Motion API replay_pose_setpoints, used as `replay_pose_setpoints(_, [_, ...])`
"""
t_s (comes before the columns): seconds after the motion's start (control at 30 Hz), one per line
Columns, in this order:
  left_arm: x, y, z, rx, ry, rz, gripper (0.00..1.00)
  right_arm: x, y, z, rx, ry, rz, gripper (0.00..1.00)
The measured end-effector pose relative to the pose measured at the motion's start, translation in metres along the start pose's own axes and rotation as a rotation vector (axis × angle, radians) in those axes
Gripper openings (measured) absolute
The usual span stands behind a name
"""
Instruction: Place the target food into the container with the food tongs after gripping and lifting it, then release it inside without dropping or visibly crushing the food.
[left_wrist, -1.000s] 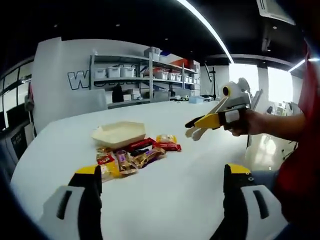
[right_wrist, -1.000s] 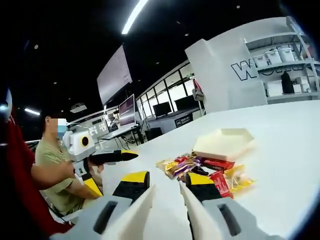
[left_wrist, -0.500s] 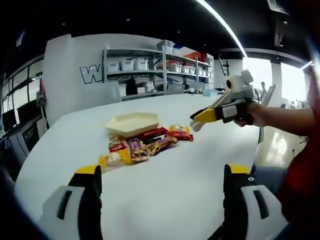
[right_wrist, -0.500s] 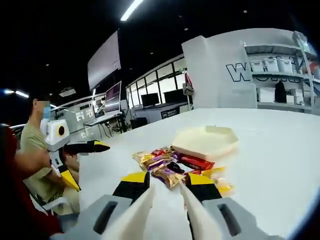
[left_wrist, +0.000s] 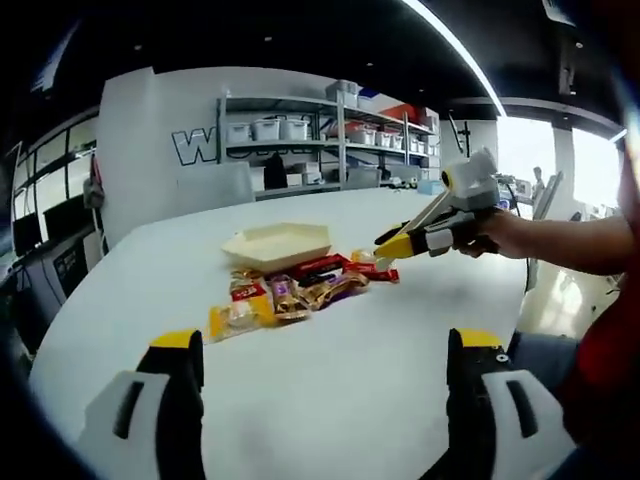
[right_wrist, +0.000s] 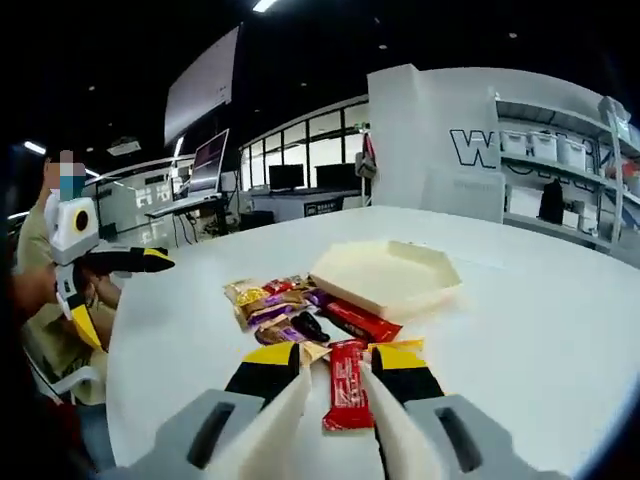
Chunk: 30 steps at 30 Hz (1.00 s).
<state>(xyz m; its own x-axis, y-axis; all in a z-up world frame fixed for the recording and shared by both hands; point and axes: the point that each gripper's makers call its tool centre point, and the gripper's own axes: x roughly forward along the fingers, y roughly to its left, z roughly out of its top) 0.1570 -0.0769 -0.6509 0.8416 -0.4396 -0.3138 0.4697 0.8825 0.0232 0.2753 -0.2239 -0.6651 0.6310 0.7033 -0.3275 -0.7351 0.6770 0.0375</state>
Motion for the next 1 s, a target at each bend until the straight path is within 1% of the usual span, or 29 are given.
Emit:
replay_pose_setpoints(0.07, [-0.001, 0.000, 0.001, -0.002, -0.004, -0.002, 0.99, 0.003, -0.001, -0.002, 0.001, 0.006, 0.000, 0.24])
replay_pose_setpoints(0.13, [0.000, 0.001, 0.001, 0.008, -0.002, 0.004, 0.99, 0.006, -0.002, -0.005, -0.018, 0.016, -0.004, 0.24])
replay_pose_setpoints(0.23, [-0.001, 0.002, 0.001, 0.007, -0.003, 0.003, 0.99, 0.008, -0.002, -0.005, -0.021, 0.017, -0.003, 0.24])
replay_pose_setpoints(0.67, [-0.004, 0.005, 0.000, -0.003, -0.009, 0.010, 0.99, 0.012, -0.009, -0.002, -0.022, 0.014, -0.030, 0.25])
replay_pose_setpoints(0.83, [-0.005, 0.009, 0.000, -0.009, -0.013, 0.012, 0.99, 0.018, -0.010, -0.016, -0.022, 0.064, -0.033, 0.25])
replay_pose_setpoints(0.87, [-0.006, 0.010, 0.000, -0.011, -0.014, 0.014, 0.98, 0.017, -0.009, -0.013, -0.005, 0.045, -0.026, 0.25])
replay_pose_setpoints(0.9, [-0.006, 0.011, 0.000, -0.015, -0.014, 0.017, 0.99, 0.016, -0.010, -0.015, 0.007, 0.057, -0.029, 0.25])
replay_pose_setpoints(1.0, [-0.007, 0.011, 0.001, -0.019, -0.016, 0.016, 0.98, 0.015, -0.010, -0.014, 0.014, 0.050, -0.025, 0.24])
